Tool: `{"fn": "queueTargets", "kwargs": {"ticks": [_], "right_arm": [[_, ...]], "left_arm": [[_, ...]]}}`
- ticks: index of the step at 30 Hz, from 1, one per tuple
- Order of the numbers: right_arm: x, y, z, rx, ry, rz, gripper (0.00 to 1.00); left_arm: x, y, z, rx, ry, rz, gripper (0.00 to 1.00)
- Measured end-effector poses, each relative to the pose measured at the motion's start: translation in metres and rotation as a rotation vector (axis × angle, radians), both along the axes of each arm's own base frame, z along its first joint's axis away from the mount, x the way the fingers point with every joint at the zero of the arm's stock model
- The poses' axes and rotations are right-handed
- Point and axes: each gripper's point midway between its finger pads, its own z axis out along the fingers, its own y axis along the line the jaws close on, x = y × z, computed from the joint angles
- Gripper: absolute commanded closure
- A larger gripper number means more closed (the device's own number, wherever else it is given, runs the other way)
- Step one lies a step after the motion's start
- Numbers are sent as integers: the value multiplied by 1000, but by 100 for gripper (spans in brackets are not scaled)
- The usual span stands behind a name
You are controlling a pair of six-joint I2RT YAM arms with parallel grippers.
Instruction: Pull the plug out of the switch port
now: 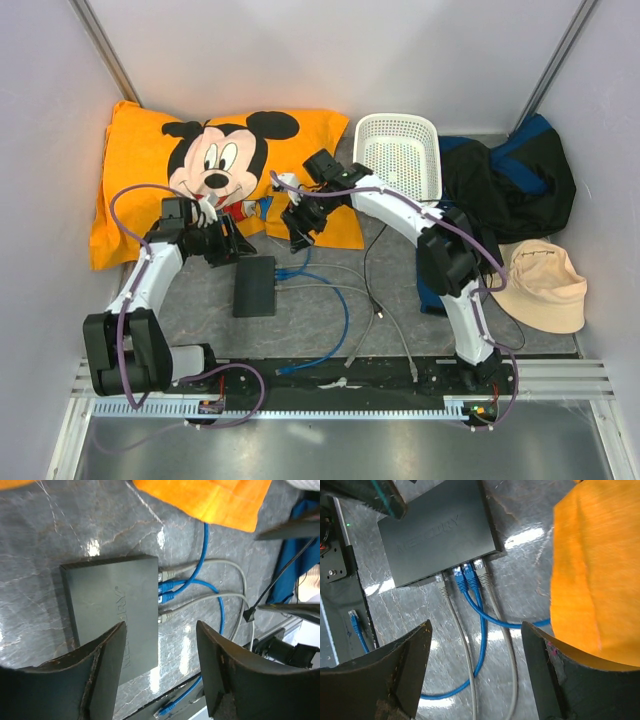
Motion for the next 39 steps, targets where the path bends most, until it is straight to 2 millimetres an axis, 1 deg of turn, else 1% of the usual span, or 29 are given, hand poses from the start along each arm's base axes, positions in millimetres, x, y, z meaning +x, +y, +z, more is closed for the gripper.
{"fn": "queueTargets", "kwargs": {"ticks": [3,5,7,10,13,14,18,19,20,22,26,30,38,39], "right_arm": [[-3,4,-22,-8,61,7,18],[-3,6,-36,-16,87,6,18],[-2,7,-47,-26,105,4,18],[0,11,-60,-32,132,0,18],[3,16,-66,-25,144,1,18],[5,18,-67,-20,143,1,19],[12,30,-67,16,144,12,22],[13,32,-68,22,148,13,23],[15,35,-70,29,153,13,23],[15,37,-76,35,167,14,25],[12,39,-87,30,204,8,27],[11,42,-87,45,220,1,28],[10,50,-89,64,247,-13,35],[9,51,-90,65,250,-13,37]], "left_arm": [[-7,-1,-14,-8,27,0,37],[-14,-2,-27,-14,63,9,43],[-20,-3,-37,-24,101,19,48],[-27,-4,-51,-36,150,38,55],[-31,-4,-59,-38,180,53,63],[-31,-4,-60,-39,184,58,69],[-28,-1,-66,-27,192,83,79],[-29,0,-68,-24,199,87,82],[-29,1,-71,-22,208,91,91],[-31,2,-76,-19,228,101,97],[-30,2,-78,-25,238,105,98],[-29,0,-79,-36,241,103,98],[-28,0,-79,-39,246,109,98],[-28,0,-79,-40,246,109,98]]}}
